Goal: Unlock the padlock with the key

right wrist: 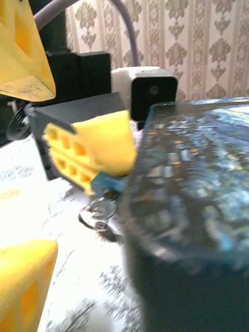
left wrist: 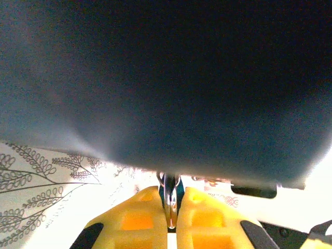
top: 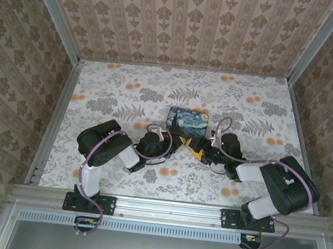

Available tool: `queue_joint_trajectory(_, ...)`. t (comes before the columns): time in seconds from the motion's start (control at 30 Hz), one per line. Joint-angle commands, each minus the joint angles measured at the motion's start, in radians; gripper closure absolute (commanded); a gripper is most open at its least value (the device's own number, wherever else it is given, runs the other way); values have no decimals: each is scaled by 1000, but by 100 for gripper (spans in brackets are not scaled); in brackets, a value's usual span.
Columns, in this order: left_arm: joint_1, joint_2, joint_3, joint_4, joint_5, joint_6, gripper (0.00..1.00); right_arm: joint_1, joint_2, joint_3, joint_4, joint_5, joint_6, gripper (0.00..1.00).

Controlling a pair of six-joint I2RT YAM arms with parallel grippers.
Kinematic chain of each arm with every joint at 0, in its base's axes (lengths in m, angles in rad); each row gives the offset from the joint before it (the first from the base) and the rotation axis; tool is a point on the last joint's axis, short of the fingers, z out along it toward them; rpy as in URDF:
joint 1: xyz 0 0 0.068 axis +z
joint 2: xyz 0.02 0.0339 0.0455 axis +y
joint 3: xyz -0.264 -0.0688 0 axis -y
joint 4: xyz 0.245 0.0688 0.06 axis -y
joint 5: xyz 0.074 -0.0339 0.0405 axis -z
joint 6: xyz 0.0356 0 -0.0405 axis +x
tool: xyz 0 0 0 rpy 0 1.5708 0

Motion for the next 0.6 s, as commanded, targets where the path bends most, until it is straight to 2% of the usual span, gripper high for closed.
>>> queue_joint_trajectory(0.0,11,2,4,42,24,33,100,-6,-134,-15,-271,28,-147,28)
queue_joint_trajectory(0.1,17,-1,-2,42,31,35,100,-6,-235,9,-474,91,-277,28)
queue_joint_trajectory(0.23,23,-4,-9,40,37,35,100,4,-310,65,-650,182,-437,28)
queue_joint_trajectory(0.4,24,4,-10,41,41,28,100,68,-295,138,-751,321,-608,30)
queue_joint_trajectory(0.57,24,11,-4,40,50,17,100,150,-238,190,-781,460,-713,38)
